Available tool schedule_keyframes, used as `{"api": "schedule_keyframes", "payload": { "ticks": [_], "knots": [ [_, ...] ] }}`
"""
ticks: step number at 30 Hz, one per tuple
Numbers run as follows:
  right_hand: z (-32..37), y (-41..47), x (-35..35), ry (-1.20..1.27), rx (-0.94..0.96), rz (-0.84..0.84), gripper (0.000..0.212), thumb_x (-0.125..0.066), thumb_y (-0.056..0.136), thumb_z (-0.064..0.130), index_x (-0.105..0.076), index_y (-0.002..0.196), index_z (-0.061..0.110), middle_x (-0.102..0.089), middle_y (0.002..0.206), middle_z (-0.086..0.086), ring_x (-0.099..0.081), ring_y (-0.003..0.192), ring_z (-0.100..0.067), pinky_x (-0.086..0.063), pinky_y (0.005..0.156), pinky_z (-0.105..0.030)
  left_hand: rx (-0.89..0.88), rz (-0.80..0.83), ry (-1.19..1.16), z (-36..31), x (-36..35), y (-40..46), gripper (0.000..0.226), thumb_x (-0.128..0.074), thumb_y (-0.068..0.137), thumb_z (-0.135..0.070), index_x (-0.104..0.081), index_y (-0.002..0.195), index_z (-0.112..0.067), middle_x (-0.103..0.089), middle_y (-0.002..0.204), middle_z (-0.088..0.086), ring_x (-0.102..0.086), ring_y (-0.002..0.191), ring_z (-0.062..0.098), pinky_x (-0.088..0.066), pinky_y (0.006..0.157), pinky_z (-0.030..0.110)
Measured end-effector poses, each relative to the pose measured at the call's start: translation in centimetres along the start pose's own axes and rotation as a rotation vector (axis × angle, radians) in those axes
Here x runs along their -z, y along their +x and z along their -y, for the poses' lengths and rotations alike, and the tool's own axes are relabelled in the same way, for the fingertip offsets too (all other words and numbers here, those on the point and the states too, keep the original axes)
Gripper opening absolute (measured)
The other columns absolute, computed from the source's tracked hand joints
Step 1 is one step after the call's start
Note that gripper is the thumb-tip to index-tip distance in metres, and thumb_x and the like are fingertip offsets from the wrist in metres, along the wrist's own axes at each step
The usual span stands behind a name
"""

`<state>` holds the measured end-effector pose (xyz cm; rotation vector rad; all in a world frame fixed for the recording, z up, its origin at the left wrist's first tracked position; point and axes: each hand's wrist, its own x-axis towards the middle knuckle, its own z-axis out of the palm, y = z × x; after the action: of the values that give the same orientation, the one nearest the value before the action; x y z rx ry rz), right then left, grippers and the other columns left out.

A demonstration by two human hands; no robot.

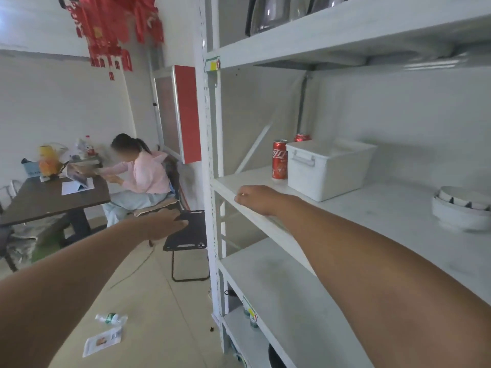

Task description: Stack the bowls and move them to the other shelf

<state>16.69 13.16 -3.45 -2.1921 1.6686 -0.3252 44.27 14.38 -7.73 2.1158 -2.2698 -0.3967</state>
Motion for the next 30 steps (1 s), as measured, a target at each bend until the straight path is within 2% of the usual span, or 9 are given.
{"api": "schedule_keyframes", "payload": {
  "ticks": [3, 7, 11, 16, 20, 23, 25, 27, 30],
  "knots": [
    [-4.4, -1.2, 3.1, -0.056, -0.086, -0.052, 0.043, -0.043, 0.103, 0.048, -0.058, 0.136, 0.023, -0.059, 0.141, -0.004, -0.055, 0.128, -0.027, -0.042, 0.110, -0.042, -0.112, 0.007, -0.059, -5.8, 1.5, 3.8, 0.059, -0.038, 0.100, -0.043, -0.035, 0.145, -0.006, -0.034, 0.152, 0.018, -0.032, 0.140, 0.034, -0.024, 0.114, 0.041],
    [-10.4, -4.9, 7.4, -0.094, -0.265, -0.157, 0.043, -0.043, 0.105, 0.048, -0.058, 0.135, 0.021, -0.059, 0.138, -0.006, -0.054, 0.128, -0.029, -0.042, 0.105, -0.036, -0.366, 0.012, -0.025, -14.2, 1.9, 8.3, 0.063, -0.038, 0.100, -0.046, -0.027, 0.150, -0.009, -0.018, 0.160, 0.011, -0.021, 0.146, 0.026, -0.015, 0.119, 0.037],
    [-14.5, -11.0, 11.6, -0.126, -0.459, -0.248, 0.041, -0.041, 0.107, 0.036, -0.058, 0.135, 0.011, -0.059, 0.138, -0.013, -0.053, 0.128, -0.030, -0.041, 0.103, -0.035, -0.587, 0.092, 0.005, -22.7, 1.1, 10.7, 0.065, -0.036, 0.097, -0.053, -0.026, 0.151, -0.017, -0.020, 0.160, 0.006, -0.022, 0.147, 0.023, -0.014, 0.120, 0.039],
    [-17.9, -19.7, 15.2, -0.164, -0.757, -0.387, 0.040, -0.042, 0.104, 0.041, -0.059, 0.129, 0.015, -0.063, 0.130, -0.009, -0.057, 0.123, -0.031, -0.045, 0.105, -0.037, -0.835, 0.162, -0.012, -32.3, -0.2, 10.3, 0.063, -0.040, 0.098, -0.048, -0.028, 0.150, -0.014, -0.028, 0.157, 0.010, -0.029, 0.143, 0.026, -0.020, 0.115, 0.034],
    [-19.6, -27.3, 15.9, -0.147, -0.975, -0.482, 0.040, -0.046, 0.103, 0.044, -0.059, 0.129, 0.017, -0.062, 0.130, -0.008, -0.056, 0.124, -0.030, -0.043, 0.100, -0.036, -0.961, 0.221, -0.039, -37.6, -1.4, 8.4, 0.067, -0.039, 0.097, -0.050, -0.024, 0.152, -0.014, -0.027, 0.158, 0.009, -0.027, 0.145, 0.023, -0.019, 0.115, 0.032],
    [-19.9, -32.2, 15.6, -0.102, -1.084, -0.629, 0.051, -0.052, 0.102, 0.045, -0.051, 0.143, 0.015, -0.054, 0.144, -0.011, -0.052, 0.132, -0.030, -0.040, 0.104, -0.034, -1.039, 0.252, -0.069, -40.8, -2.7, 6.9, 0.069, -0.042, 0.096, -0.052, -0.024, 0.151, -0.015, -0.031, 0.156, 0.010, -0.032, 0.142, 0.024, -0.025, 0.114, 0.033],
    [-19.3, -35.2, 15.1, -0.078, -1.148, -0.786, 0.062, -0.058, 0.098, 0.048, -0.046, 0.149, 0.015, -0.048, 0.148, -0.012, -0.049, 0.136, -0.030, -0.040, 0.111, -0.038, -1.073, 0.302, -0.148, -42.9, -3.7, 5.5, 0.073, -0.049, 0.092, -0.053, -0.025, 0.151, -0.016, -0.033, 0.154, 0.010, -0.036, 0.140, 0.025, -0.028, 0.112, 0.033],
    [-18.7, -37.8, 14.2, -0.095, -1.196, -0.961, 0.072, -0.064, 0.092, 0.055, -0.044, 0.149, 0.015, -0.046, 0.148, -0.013, -0.047, 0.138, -0.032, -0.040, 0.113, -0.046, -1.114, 0.322, -0.207, -44.8, -4.7, 3.7, 0.077, -0.055, 0.090, -0.052, -0.024, 0.151, -0.016, -0.033, 0.154, 0.009, -0.036, 0.140, 0.024, -0.029, 0.110, 0.032],
    [-18.0, -40.7, 12.2, 0.053, -1.216, -1.168, 0.091, -0.065, 0.079, 0.070, -0.044, 0.147, 0.014, -0.047, 0.143, -0.014, -0.049, 0.135, -0.031, -0.044, 0.110, -0.049, -1.137, 0.334, -0.278, -47.2, -6.4, 1.4, 0.089, -0.064, 0.085, -0.050, -0.020, 0.153, -0.012, -0.029, 0.156, 0.009, -0.033, 0.141, 0.025, -0.029, 0.110, 0.032]
  ]
}}
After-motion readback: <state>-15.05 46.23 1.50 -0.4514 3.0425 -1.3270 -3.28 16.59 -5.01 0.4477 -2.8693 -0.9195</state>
